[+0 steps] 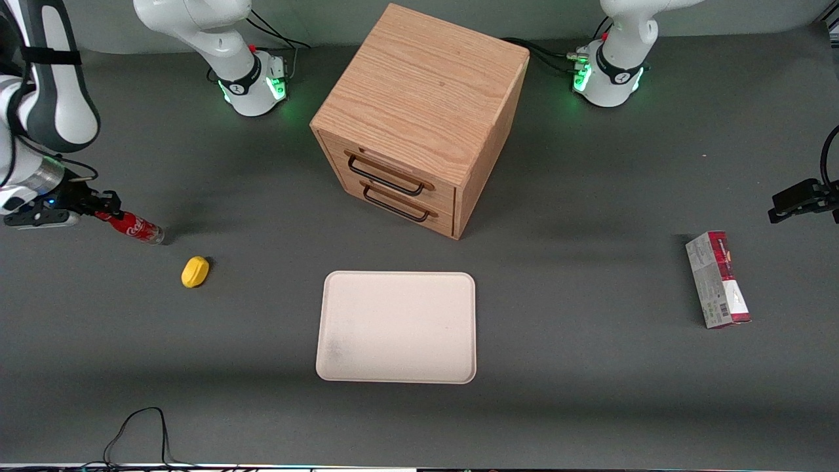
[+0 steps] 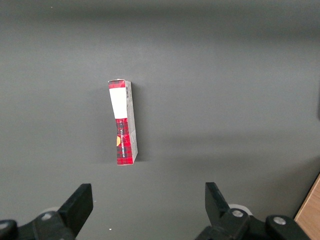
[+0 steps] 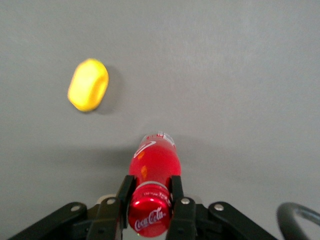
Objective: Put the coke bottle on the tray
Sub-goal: 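Lift the bottle and carry it over the cream tray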
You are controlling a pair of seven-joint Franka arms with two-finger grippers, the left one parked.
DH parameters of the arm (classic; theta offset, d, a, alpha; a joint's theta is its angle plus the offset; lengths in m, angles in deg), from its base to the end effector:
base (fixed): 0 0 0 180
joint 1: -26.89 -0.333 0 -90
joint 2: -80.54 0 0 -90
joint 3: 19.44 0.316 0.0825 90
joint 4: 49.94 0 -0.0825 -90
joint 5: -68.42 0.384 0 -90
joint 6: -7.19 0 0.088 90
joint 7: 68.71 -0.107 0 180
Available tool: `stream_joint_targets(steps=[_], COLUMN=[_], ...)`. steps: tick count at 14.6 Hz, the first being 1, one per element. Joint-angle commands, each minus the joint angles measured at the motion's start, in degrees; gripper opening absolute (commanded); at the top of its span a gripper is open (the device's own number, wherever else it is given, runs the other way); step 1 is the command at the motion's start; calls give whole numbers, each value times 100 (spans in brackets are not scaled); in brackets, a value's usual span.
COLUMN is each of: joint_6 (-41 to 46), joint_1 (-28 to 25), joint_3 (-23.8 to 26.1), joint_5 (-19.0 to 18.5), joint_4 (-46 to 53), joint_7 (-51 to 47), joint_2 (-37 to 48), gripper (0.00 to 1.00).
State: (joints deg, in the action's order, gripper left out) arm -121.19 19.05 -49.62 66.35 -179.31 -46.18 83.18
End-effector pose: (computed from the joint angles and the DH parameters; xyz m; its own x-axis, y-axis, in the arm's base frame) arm 0.4768 -0.1980 0.3813 0.9995 0.0257 0.0188 0.0255 -0.9996 0.0139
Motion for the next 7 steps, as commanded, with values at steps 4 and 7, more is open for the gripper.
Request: stream_joint_targets(steps=[4, 7], joint_6=[2040, 3130], joint_1=[54, 142], joint_3=[986, 1434], joint_5=[249, 567], joint_4=[2412, 3801], joint_7=[-1293, -1830], joint_2=[-500, -869], gripper=[0, 0])
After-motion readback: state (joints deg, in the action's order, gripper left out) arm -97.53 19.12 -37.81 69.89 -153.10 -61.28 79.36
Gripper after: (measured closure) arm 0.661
